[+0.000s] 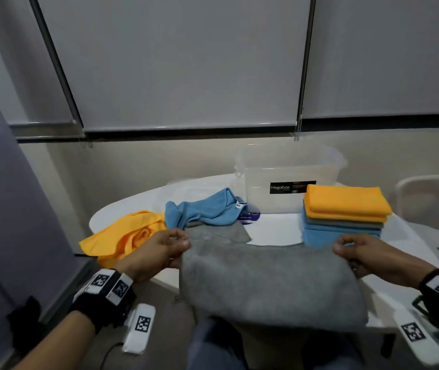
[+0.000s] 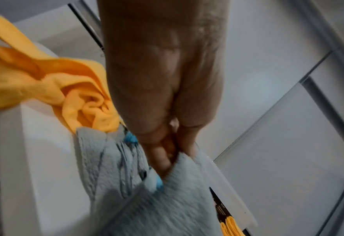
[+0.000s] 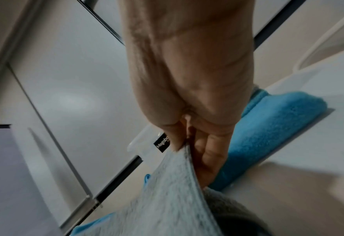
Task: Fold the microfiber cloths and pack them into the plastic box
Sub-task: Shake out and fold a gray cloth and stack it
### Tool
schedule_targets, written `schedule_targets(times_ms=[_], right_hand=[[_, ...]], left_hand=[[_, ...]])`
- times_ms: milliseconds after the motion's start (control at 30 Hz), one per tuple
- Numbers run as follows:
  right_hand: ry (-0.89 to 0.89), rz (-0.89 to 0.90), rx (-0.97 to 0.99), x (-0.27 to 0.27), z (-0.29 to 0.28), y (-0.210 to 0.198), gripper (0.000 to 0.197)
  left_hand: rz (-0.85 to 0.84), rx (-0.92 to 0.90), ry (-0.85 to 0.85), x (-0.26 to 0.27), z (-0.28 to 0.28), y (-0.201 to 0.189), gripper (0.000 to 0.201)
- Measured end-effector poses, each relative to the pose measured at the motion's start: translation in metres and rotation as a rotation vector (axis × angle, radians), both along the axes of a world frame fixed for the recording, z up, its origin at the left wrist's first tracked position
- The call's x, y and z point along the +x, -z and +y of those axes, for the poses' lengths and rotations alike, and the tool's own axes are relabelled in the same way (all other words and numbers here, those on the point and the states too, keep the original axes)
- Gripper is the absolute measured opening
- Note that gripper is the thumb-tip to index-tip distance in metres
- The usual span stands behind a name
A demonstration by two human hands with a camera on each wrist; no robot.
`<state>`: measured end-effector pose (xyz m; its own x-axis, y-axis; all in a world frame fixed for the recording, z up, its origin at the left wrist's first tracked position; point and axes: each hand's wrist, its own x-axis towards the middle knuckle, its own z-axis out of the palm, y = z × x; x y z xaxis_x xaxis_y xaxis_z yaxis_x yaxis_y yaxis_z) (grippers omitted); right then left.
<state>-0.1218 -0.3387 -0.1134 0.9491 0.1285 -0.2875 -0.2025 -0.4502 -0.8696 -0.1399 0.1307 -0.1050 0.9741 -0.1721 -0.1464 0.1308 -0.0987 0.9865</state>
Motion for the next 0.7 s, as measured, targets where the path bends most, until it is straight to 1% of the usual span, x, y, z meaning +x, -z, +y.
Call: schedule_targets(times_ms=[100, 167, 200, 267, 333, 367, 433, 533, 633, 700], right_hand=[[0.191, -0.021, 0.062, 0.021, 0.007, 0.015, 0.020], [0.249, -0.054, 0.038, 0.027, 0.017, 0.021, 0.022], [0.251, -0.080, 0.003, 0.027, 0.023, 0.023, 0.022], [0.204, -0.150, -0.114, 0.026, 0.033, 0.028, 0.022], [0.162, -0.196, -0.242, 0.024, 0.039, 0.033, 0.022], [0.165, -0.201, -0.272, 0.023, 0.041, 0.035, 0.023], [0.198, -0.211, -0.276, 0.021, 0.039, 0.038, 0.026], [0.271, -0.204, -0.254, 0.015, 0.034, 0.039, 0.027], [0.314, -0.188, -0.214, 0.008, 0.026, 0.038, 0.026], [0.336, -0.175, -0.149, 0.006, 0.017, 0.035, 0.023]], left_hand=[[-0.068, 0.056, -0.193, 0.027, -0.021, 0.012, 0.001], [-0.091, 0.150, -0.263, 0.040, -0.035, 0.022, 0.002], [-0.111, 0.230, -0.280, 0.046, -0.040, 0.028, 0.005], [-0.148, 0.459, -0.271, 0.055, -0.045, 0.039, 0.013], [-0.194, 0.693, -0.247, 0.058, -0.049, 0.046, 0.012], [-0.220, 0.768, -0.239, 0.059, -0.050, 0.049, 0.010], [-0.250, 0.835, -0.233, 0.060, -0.052, 0.052, 0.010], [-0.270, 0.897, -0.232, 0.065, -0.054, 0.052, 0.017], [-0.267, 0.928, -0.243, 0.067, -0.055, 0.053, 0.021], [-0.249, 0.929, -0.241, 0.068, -0.055, 0.055, 0.021]])
